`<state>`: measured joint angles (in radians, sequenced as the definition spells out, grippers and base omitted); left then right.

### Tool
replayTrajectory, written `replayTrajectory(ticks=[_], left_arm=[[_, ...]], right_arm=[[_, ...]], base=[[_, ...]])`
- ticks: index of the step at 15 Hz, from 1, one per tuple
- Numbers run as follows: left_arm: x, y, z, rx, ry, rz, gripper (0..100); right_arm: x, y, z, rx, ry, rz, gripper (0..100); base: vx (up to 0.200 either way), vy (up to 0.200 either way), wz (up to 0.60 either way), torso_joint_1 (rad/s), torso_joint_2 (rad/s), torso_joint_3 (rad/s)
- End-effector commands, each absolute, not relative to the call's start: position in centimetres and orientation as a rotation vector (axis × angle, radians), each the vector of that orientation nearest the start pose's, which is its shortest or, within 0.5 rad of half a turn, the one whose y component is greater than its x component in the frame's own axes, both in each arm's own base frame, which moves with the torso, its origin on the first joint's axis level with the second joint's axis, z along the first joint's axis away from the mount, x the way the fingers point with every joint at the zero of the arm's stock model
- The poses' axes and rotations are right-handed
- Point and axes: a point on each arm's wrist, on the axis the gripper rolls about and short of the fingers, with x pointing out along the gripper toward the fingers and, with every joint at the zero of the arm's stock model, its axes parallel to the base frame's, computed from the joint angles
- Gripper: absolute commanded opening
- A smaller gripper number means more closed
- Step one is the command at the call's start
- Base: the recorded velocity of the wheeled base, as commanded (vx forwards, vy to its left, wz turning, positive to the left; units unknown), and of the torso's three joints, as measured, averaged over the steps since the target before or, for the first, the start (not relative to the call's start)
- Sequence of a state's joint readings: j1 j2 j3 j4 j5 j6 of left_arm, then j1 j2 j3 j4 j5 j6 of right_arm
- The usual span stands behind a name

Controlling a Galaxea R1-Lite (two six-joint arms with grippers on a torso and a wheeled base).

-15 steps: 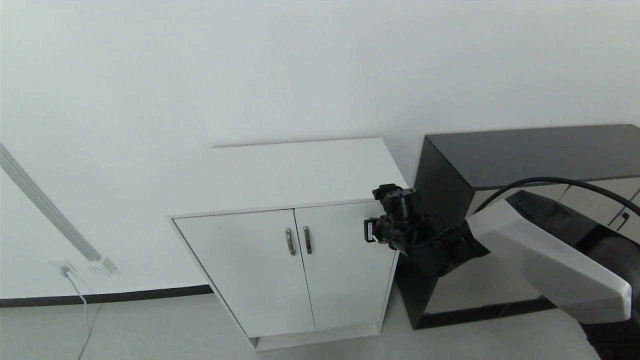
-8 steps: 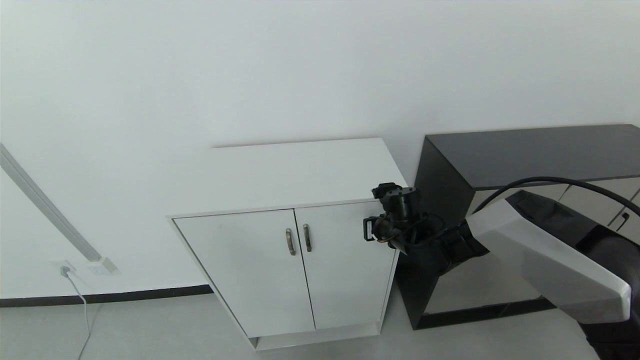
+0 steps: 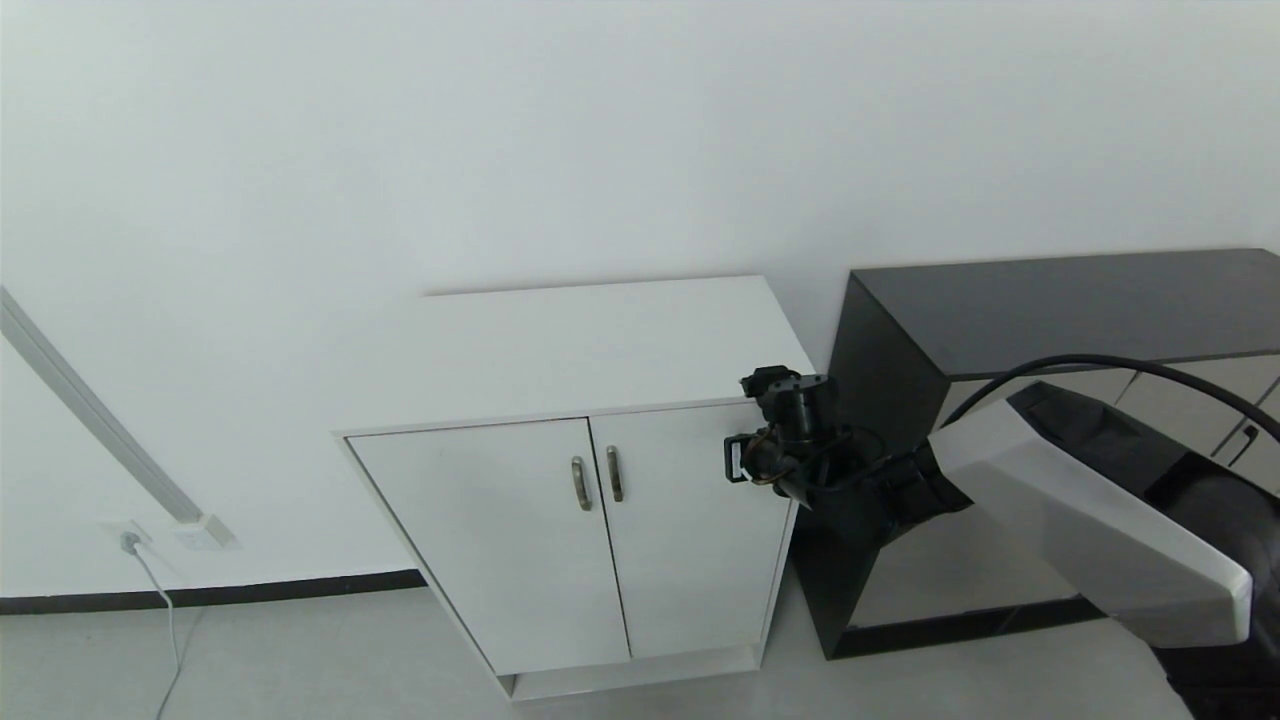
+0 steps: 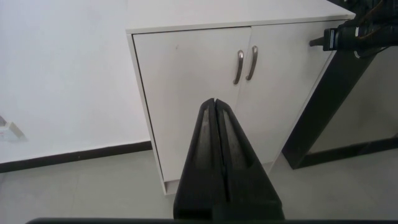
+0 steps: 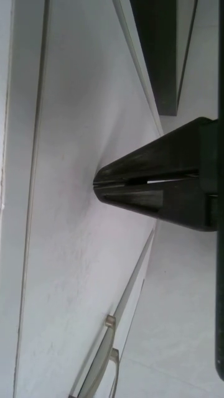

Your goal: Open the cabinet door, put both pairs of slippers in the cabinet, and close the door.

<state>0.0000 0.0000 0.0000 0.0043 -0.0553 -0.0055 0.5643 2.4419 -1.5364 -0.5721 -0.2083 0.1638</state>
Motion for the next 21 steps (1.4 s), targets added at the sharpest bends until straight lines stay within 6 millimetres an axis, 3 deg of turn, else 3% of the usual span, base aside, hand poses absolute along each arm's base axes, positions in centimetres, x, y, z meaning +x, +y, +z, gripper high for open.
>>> replayTrajectory(ticks=[1, 5, 10, 16, 21], left_arm=[[-2.3, -0.1, 7.5, -0.006, 0.005, -0.055, 0], [-2.3, -0.1, 7.5, -0.006, 0.005, -0.055, 0], [-2.3, -0.1, 7.5, -0.006, 0.003, -0.055, 0], [-2.3, -0.1, 7.5, -0.006, 0.005, -0.055, 0], [-2.3, -0.1, 7.5, -0.005, 0.003, -0.055, 0]], right_arm=[[41.8, 25.9, 7.2, 0.039, 0.332, 0.325, 0], [40.0, 24.7, 8.7, 0.04, 0.345, 0.316, 0], [34.9, 21.2, 12.3, 0.04, 0.32, 0.27, 0], [28.8, 11.8, 15.7, 0.055, 0.315, 0.104, 0], [22.9, 4.3, 16.5, 0.078, 0.297, -0.073, 0]], base=[[0.0, 0.0, 0.0, 0.0, 0.0, 0.0], [0.0, 0.0, 0.0, 0.0, 0.0, 0.0], [0.0, 0.0, 0.0, 0.0, 0.0, 0.0], [0.0, 0.0, 0.0, 0.0, 0.0, 0.0], [0.0, 0.0, 0.0, 0.0, 0.0, 0.0]])
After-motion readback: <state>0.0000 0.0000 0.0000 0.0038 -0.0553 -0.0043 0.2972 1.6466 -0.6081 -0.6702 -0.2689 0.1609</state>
